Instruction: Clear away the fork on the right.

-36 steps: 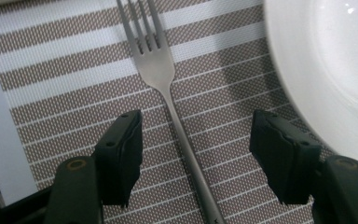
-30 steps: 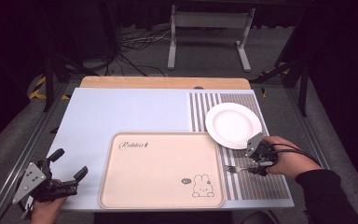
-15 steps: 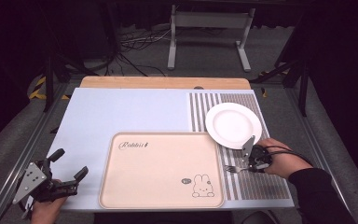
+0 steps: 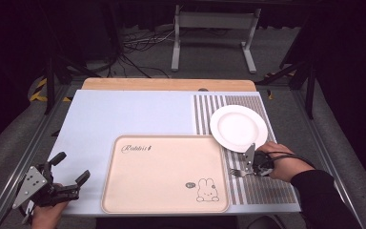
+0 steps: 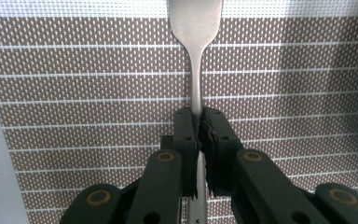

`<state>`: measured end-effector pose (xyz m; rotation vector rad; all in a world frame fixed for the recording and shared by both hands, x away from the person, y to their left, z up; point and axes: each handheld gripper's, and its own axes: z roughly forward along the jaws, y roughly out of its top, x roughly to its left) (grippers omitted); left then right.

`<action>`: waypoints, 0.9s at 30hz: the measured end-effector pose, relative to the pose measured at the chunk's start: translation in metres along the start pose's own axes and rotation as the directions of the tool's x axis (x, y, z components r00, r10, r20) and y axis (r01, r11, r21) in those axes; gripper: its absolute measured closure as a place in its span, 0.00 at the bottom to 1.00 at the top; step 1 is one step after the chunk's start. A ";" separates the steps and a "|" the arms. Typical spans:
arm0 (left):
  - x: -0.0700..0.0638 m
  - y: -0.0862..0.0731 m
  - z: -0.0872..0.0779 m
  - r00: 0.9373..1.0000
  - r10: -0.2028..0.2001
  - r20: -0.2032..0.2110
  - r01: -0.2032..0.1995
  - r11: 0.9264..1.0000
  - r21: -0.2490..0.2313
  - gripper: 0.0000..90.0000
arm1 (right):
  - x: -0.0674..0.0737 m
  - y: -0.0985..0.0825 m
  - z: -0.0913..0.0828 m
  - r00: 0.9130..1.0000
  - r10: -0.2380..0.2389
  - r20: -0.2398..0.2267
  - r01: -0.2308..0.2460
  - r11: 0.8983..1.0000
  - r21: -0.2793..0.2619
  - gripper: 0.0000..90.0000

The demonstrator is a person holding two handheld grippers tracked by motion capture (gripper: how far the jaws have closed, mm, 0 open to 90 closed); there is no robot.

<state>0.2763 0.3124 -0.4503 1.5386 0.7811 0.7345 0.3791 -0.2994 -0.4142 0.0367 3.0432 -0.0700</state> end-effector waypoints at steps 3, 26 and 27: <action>0.000 0.000 0.000 1.000 -0.002 -0.001 0.002 1.000 -0.002 0.00 | 0.000 -0.001 0.000 1.000 0.003 -0.003 -0.003 1.000 -0.007 0.94; 0.000 0.000 -0.001 1.000 -0.009 -0.010 0.009 1.000 -0.003 0.00 | -0.001 -0.004 -0.031 0.996 0.081 0.046 -0.074 0.987 -0.146 0.95; 0.000 0.000 -0.001 1.000 -0.009 -0.010 0.009 1.000 -0.003 0.00 | -0.001 -0.004 -0.031 0.996 0.081 0.046 -0.074 0.987 -0.146 0.95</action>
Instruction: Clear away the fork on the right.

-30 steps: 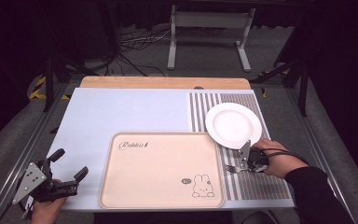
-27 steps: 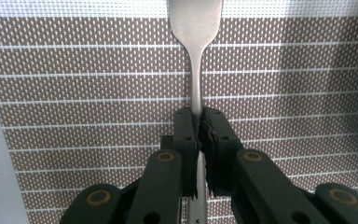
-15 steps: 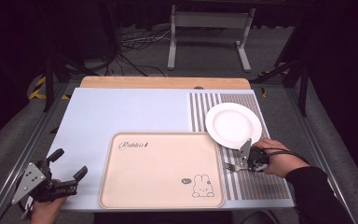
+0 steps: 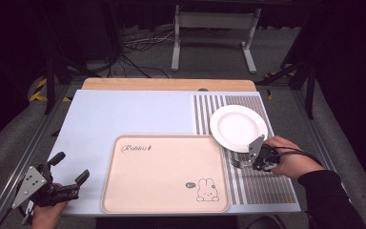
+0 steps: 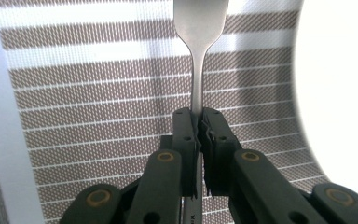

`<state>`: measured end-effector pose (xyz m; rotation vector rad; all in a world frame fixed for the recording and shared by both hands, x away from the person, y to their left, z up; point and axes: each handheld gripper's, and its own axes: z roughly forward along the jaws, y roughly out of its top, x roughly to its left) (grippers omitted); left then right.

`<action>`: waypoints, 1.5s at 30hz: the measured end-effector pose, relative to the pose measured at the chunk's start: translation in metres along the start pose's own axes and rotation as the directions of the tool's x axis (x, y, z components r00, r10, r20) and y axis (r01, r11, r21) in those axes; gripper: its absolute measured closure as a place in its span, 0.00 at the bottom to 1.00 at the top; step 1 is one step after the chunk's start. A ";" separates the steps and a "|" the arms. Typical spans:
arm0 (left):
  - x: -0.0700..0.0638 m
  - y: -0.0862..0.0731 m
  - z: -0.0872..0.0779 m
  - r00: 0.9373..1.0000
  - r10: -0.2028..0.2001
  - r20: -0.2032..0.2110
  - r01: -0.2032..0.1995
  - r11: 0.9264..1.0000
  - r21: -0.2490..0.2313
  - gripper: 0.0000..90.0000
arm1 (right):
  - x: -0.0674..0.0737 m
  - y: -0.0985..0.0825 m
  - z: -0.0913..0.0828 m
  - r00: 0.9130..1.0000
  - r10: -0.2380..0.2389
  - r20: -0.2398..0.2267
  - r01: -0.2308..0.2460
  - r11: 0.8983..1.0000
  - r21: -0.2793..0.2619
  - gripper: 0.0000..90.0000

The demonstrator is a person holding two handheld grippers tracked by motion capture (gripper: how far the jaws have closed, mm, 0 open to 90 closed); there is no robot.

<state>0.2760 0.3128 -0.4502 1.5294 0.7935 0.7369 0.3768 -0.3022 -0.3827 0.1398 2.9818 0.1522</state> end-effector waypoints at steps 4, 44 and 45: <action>0.000 0.000 -0.001 1.000 -0.002 -0.003 0.002 1.000 -0.003 0.00 | 0.001 0.002 -0.013 0.999 0.018 0.033 -0.016 0.999 -0.049 0.95; 0.000 0.001 -0.001 1.000 0.005 -0.002 -0.005 1.000 -0.012 0.00 | 0.018 0.073 -0.065 0.944 0.330 0.024 -0.309 0.905 -0.294 0.95; 0.000 0.001 -0.001 1.000 0.006 -0.002 -0.006 1.000 -0.012 0.00 | 0.018 0.076 -0.066 0.945 0.326 0.025 -0.304 0.906 -0.294 0.95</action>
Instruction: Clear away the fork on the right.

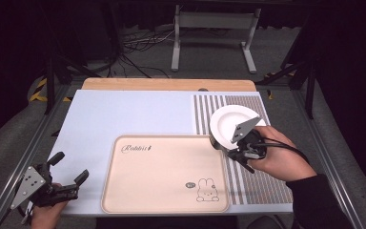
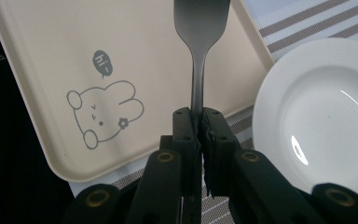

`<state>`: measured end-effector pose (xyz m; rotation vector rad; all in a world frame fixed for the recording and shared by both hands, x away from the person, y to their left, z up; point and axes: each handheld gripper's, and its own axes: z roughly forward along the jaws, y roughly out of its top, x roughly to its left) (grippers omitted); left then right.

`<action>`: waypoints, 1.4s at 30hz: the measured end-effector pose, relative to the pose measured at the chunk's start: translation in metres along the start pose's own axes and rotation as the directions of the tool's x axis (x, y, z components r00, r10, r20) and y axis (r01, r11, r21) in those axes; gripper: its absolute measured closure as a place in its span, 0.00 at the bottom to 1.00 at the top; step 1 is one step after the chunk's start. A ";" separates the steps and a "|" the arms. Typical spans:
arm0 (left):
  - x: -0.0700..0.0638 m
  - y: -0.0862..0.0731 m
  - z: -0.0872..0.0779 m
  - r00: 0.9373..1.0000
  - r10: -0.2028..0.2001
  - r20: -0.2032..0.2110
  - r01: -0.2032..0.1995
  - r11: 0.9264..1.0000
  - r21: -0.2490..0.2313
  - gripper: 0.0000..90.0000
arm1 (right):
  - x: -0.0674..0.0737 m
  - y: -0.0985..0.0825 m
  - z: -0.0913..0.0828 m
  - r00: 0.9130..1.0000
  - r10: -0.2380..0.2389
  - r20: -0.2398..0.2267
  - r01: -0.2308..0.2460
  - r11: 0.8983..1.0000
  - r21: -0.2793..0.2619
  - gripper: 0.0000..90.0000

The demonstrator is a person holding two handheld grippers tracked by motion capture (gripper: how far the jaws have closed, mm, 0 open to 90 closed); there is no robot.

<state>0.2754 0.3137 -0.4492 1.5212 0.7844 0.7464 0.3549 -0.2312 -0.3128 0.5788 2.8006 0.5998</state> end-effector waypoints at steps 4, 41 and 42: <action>0.000 0.000 0.000 1.000 0.000 0.001 0.000 1.000 -0.001 0.00 | 0.005 0.011 0.004 1.000 -0.010 -0.015 0.010 1.000 -0.004 0.95; 0.000 0.001 -0.001 1.000 -0.002 0.012 0.002 1.000 -0.009 0.00 | 0.037 0.054 0.049 0.926 0.376 -0.033 -0.375 0.926 0.040 0.94; 0.000 0.001 -0.001 1.000 -0.002 0.012 0.002 1.000 -0.011 0.00 | 0.037 0.054 0.051 0.910 0.414 -0.014 -0.413 0.909 0.046 0.94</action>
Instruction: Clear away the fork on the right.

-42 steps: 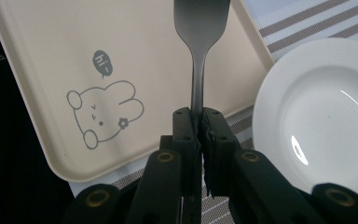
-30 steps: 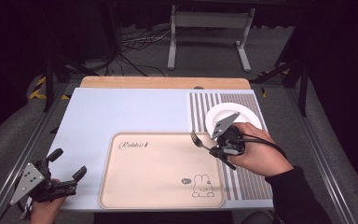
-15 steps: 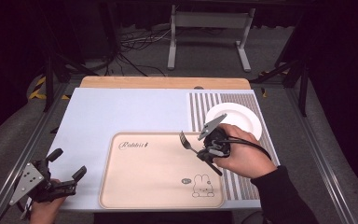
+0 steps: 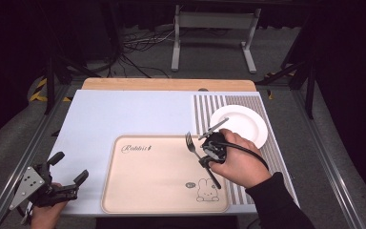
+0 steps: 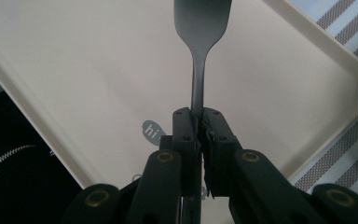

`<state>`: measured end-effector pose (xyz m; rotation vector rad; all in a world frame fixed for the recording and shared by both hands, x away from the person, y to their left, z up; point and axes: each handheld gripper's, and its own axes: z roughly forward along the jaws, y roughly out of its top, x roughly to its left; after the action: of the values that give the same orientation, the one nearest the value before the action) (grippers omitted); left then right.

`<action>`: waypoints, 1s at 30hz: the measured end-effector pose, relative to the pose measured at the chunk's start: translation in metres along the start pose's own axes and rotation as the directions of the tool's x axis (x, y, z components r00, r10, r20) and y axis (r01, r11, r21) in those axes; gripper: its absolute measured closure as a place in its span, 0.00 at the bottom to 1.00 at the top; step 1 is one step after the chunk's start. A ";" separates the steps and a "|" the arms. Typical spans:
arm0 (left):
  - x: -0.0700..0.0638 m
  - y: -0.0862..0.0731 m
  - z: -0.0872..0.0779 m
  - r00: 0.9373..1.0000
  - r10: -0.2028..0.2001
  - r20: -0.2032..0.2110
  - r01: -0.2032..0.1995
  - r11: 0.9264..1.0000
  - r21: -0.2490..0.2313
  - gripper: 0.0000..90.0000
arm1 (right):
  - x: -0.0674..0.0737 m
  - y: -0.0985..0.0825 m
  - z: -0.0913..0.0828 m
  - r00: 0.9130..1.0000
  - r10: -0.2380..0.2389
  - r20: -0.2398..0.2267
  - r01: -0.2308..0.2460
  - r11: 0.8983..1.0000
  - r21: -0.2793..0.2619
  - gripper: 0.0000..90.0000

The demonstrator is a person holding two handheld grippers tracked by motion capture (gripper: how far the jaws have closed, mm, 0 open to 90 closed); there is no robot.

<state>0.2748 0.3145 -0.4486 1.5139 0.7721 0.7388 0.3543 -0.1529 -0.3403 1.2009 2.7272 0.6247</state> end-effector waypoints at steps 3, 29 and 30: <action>0.000 0.000 0.000 1.000 0.000 0.002 0.000 1.000 0.004 0.00 | -0.001 0.000 0.003 0.999 0.032 0.009 -0.032 0.999 0.005 0.94; 0.000 0.000 0.001 1.000 0.002 0.002 -0.002 1.000 0.009 0.00 | -0.009 -0.007 0.035 0.979 0.204 0.013 -0.204 0.975 0.089 0.94; 0.000 0.000 0.001 1.000 0.003 0.003 -0.003 1.000 0.010 0.00 | -0.010 -0.008 0.037 0.977 0.212 0.006 -0.212 0.972 0.098 0.94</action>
<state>0.2753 0.3142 -0.4489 1.5250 0.7723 0.7352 0.3648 -0.1528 -0.3781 1.5306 2.6829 0.5195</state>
